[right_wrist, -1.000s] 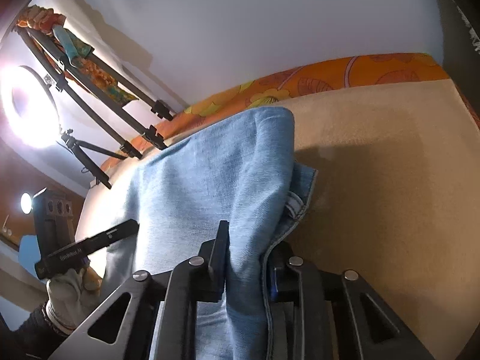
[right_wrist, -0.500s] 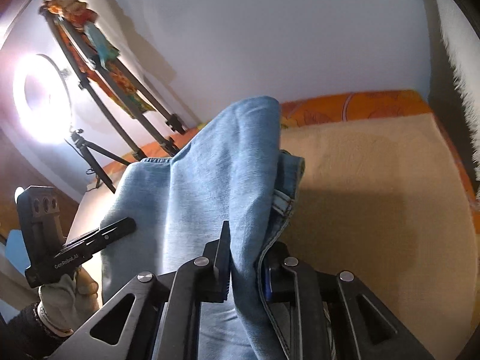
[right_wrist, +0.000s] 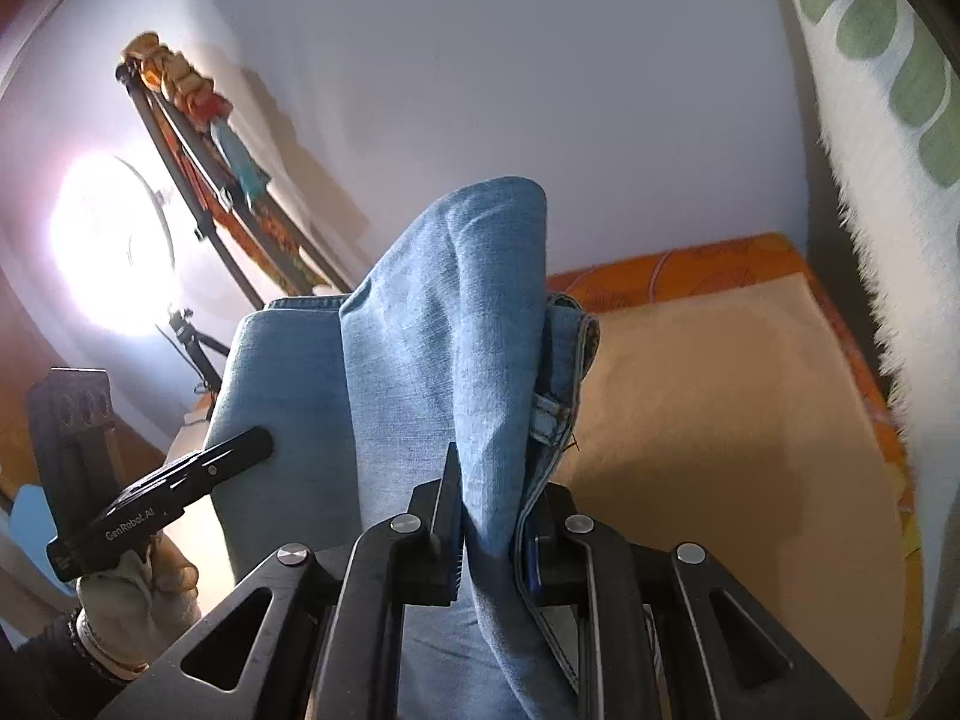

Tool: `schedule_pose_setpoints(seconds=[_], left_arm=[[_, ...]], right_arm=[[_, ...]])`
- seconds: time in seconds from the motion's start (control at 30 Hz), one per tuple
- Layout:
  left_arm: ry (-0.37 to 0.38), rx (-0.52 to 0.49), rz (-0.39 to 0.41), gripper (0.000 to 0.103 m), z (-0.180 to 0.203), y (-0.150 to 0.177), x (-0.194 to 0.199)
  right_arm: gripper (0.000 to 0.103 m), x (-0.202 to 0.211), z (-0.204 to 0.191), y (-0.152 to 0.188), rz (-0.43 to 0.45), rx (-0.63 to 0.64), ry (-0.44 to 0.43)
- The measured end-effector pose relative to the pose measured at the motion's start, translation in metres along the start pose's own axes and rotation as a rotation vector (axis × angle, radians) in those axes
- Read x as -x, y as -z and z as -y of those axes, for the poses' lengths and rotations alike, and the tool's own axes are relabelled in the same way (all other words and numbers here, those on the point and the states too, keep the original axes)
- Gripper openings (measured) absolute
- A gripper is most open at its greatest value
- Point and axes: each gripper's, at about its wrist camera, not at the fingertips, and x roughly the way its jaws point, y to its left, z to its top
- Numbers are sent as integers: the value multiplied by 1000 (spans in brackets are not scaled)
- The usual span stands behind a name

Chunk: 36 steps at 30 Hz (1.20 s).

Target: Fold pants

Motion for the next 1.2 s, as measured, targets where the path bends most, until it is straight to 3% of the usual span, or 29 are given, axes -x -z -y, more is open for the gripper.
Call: schedule_pose_setpoints(seconds=[0.43, 0.77, 0.9, 0.97, 1.07, 1.13, 1.2], left_arm=[[20, -11, 28, 11, 10, -38, -46], [-26, 4, -12, 11, -5, -44, -92], [-76, -18, -33, 12, -11, -47, -106], [-129, -29, -41, 17, -14, -47, -109], [-164, -32, -22, 18, -18, -48, -105], [-169, -47, -9, 18, -18, -50, -100], [-169, -57, -4, 18, -17, -53, -94]], right_arm=[[13, 24, 14, -47, 84, 41, 92], [13, -31, 41, -75, 32, 8, 171], [12, -51, 54, -80, 15, -7, 195], [12, -61, 60, -83, -4, -5, 215], [22, -68, 64, -86, -7, -2, 288], [35, -64, 68, -89, 17, -22, 303], [36, -57, 70, -91, 38, -28, 296]])
